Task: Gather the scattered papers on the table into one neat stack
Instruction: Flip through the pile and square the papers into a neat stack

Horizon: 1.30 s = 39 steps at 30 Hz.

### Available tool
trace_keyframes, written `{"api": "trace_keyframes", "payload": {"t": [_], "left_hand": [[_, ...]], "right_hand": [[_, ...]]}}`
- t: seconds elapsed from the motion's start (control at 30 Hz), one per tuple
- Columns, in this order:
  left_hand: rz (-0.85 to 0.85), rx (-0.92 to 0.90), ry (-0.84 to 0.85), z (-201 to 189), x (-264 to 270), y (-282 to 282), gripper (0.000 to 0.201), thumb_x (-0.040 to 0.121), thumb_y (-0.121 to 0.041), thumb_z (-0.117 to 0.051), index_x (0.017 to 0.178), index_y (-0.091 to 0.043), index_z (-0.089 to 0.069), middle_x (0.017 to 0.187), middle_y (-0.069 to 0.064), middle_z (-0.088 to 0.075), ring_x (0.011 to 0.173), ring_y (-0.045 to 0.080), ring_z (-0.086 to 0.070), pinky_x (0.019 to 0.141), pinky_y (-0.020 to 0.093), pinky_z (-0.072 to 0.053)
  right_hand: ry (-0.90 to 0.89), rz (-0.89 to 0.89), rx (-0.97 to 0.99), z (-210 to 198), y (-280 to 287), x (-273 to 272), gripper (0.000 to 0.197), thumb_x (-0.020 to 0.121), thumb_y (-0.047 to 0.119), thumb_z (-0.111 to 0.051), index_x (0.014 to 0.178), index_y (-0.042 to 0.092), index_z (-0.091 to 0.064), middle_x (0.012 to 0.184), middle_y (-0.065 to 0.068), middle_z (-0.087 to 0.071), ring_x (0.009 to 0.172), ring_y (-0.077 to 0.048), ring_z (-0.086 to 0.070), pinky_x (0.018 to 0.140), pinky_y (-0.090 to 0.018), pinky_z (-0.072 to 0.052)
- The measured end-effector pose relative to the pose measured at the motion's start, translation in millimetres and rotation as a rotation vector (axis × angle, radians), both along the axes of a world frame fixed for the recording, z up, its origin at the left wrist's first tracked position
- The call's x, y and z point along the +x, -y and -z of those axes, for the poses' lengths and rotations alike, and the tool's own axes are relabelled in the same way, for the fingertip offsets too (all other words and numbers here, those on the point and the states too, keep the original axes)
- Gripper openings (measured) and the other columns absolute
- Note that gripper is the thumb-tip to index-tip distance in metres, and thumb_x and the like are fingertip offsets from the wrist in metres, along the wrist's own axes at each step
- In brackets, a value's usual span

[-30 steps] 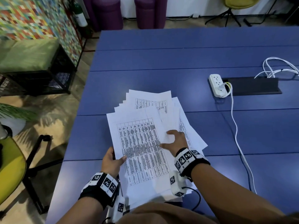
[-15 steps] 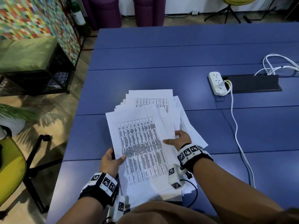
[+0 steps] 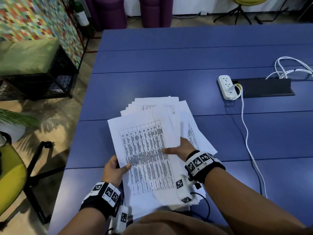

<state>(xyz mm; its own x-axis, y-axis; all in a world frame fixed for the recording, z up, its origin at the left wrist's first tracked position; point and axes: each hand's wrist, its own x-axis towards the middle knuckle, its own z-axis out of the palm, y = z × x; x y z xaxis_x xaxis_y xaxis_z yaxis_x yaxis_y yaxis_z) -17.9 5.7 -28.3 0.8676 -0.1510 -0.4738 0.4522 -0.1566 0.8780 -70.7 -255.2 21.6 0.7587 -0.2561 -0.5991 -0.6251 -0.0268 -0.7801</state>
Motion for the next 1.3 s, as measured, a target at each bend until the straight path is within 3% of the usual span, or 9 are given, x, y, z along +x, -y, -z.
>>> {"api": "trace_keyframes", "payload": {"t": [0.27, 0.43, 0.57, 0.7, 0.77, 0.83, 0.9, 1.1, 1.3], "left_hand": [[0.136, -0.089, -0.030, -23.3, 22.3, -9.9, 0.059, 0.069, 0.004, -0.083, 0.119, 0.000, -0.053, 0.113, 0.015, -0.069, 0.106, 0.030, -0.067, 0.088, 0.043, -0.053], [0.010, -0.255, -0.011, -69.1, 34.6, -2.9, 0.026, 0.067, -0.003, -0.082, 0.061, -0.011, -0.058, 0.054, -0.003, -0.058, 0.050, 0.008, -0.058, 0.056, 0.023, -0.051], [-0.093, -0.284, 0.242, -132.2, 40.1, 26.8, 0.012, 0.072, -0.004, -0.074, 0.073, -0.012, -0.065, 0.061, -0.012, -0.067, 0.055, -0.003, -0.062, 0.055, 0.010, -0.049], [-0.037, -0.228, 0.439, -179.6, 42.6, 52.1, 0.030, 0.078, -0.009, -0.072, 0.068, 0.010, -0.051, 0.033, -0.014, -0.040, 0.030, -0.003, -0.033, 0.037, 0.008, -0.029], [-0.013, -0.266, 0.482, -186.7, 50.9, 58.3, 0.029, 0.081, 0.005, -0.069, 0.057, 0.004, -0.053, 0.035, -0.015, -0.045, 0.033, -0.005, -0.040, 0.042, 0.006, -0.034], [0.022, -0.286, 0.484, -184.8, 59.4, 64.7, 0.015, 0.081, 0.016, -0.064, 0.077, 0.001, -0.067, 0.058, -0.012, -0.069, 0.058, -0.003, -0.064, 0.061, 0.010, -0.049], [0.040, -0.265, 0.497, -175.7, 63.9, 71.8, 0.024, 0.081, 0.016, -0.063, 0.098, 0.000, -0.066, 0.079, -0.012, -0.075, 0.078, 0.004, -0.070, 0.072, 0.018, -0.054], [-0.018, -0.247, 0.447, -154.0, 64.3, 74.7, 0.025, 0.080, 0.015, -0.066, 0.093, -0.006, -0.064, 0.074, -0.017, -0.073, 0.075, -0.002, -0.069, 0.071, 0.015, -0.052], [-0.113, -0.305, 0.555, -167.3, 64.9, 80.7, 0.022, 0.081, 0.012, -0.067, 0.091, -0.008, -0.066, 0.075, -0.018, -0.073, 0.078, -0.002, -0.069, 0.072, 0.015, -0.053]], "right_hand": [[0.234, -0.192, -0.040, -56.2, -32.1, -6.5, 0.021, 0.078, 0.016, -0.077, 0.093, 0.022, -0.063, 0.087, 0.014, -0.066, 0.077, 0.002, -0.063, 0.073, -0.015, -0.047], [0.293, -0.050, 0.120, -76.7, -16.4, 1.3, 0.043, 0.066, 0.015, -0.085, 0.103, 0.006, -0.065, 0.092, 0.001, -0.074, 0.088, -0.015, -0.070, 0.091, -0.034, -0.053], [0.393, 0.096, 0.117, -93.3, 1.5, 11.9, 0.025, 0.069, 0.003, -0.080, 0.090, 0.011, -0.068, 0.084, 0.000, -0.074, 0.084, -0.017, -0.070, 0.089, -0.040, -0.053], [0.528, 0.187, 0.035, -120.9, 13.5, 18.4, 0.022, 0.070, 0.010, -0.081, 0.087, 0.005, -0.067, 0.081, -0.003, -0.073, 0.075, -0.016, -0.069, 0.071, -0.029, -0.057], [0.559, 0.268, -0.024, -125.6, 20.1, 22.7, 0.053, 0.060, 0.024, -0.089, 0.096, -0.001, -0.060, 0.085, -0.006, -0.070, 0.072, -0.016, -0.066, 0.074, -0.035, -0.059], [0.599, 0.348, -0.032, -127.4, 22.7, 25.6, 0.073, 0.057, 0.020, -0.090, 0.112, -0.008, -0.052, 0.101, -0.015, -0.069, 0.087, -0.023, -0.069, 0.085, -0.039, -0.057], [0.638, 0.431, 0.011, -124.8, 20.9, 25.7, 0.065, 0.064, 0.003, -0.084, 0.118, -0.009, -0.051, 0.106, -0.016, -0.069, 0.096, -0.022, -0.068, 0.085, -0.033, -0.056], [0.618, 0.364, 0.012, -117.1, 1.7, 24.7, 0.025, 0.069, -0.011, -0.075, 0.086, 0.005, -0.065, 0.084, -0.003, -0.072, 0.063, 0.005, -0.065, 0.062, -0.008, -0.050], [0.699, 0.343, -0.074, -134.3, -6.9, 38.0, 0.017, 0.076, 0.006, -0.077, 0.076, 0.020, -0.067, 0.071, 0.012, -0.073, 0.070, -0.004, -0.066, 0.069, -0.019, -0.054]]}}
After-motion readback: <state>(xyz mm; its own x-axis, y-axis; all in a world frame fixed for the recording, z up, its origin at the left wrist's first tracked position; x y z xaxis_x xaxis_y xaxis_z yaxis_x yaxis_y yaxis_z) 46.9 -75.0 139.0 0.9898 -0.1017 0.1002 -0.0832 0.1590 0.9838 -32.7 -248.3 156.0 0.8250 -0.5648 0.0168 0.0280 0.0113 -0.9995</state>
